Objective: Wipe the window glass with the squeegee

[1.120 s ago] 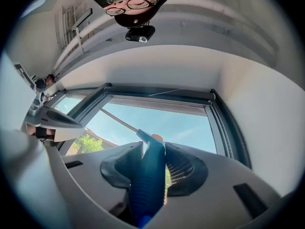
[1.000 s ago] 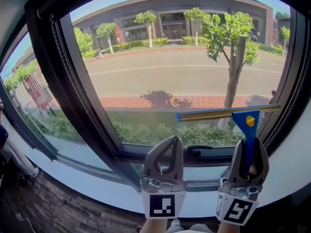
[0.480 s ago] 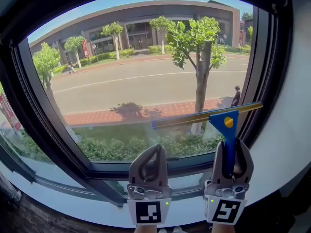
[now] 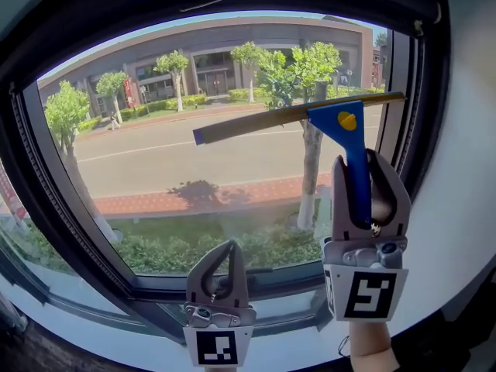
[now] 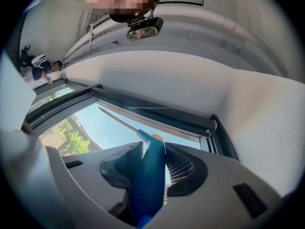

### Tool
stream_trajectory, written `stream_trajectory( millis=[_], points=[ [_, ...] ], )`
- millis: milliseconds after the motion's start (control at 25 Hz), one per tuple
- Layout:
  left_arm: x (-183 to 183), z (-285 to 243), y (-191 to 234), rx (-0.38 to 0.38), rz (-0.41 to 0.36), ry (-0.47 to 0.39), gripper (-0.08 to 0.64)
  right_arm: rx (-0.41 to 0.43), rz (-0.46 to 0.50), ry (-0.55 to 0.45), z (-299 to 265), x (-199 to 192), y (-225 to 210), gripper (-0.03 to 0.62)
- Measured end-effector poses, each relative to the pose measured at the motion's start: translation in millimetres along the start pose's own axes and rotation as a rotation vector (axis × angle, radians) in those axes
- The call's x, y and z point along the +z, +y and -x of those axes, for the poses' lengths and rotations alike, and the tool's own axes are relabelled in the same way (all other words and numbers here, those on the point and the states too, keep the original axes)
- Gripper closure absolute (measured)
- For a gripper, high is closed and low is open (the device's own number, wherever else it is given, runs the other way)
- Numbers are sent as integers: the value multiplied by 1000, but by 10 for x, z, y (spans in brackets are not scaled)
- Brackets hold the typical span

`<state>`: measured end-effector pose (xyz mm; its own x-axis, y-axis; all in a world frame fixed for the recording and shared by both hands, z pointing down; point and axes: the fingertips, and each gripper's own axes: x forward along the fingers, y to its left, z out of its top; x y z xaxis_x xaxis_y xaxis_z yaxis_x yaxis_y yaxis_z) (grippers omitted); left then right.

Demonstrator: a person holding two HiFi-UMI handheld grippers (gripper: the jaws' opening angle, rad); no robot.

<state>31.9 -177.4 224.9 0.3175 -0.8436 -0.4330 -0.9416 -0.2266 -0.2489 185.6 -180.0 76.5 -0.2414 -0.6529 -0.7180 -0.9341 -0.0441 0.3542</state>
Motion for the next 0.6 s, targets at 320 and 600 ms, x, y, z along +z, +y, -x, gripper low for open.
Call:
stream_trajectory(
  millis=[320,600],
  points=[
    [80,21,159,-8,-29,-28,558,-49,35,-28,-816,98,-178,443],
    [67,36,271,-2,-33,-35,558,-130,79,-5,-1199,17,-326,443]
  ],
)
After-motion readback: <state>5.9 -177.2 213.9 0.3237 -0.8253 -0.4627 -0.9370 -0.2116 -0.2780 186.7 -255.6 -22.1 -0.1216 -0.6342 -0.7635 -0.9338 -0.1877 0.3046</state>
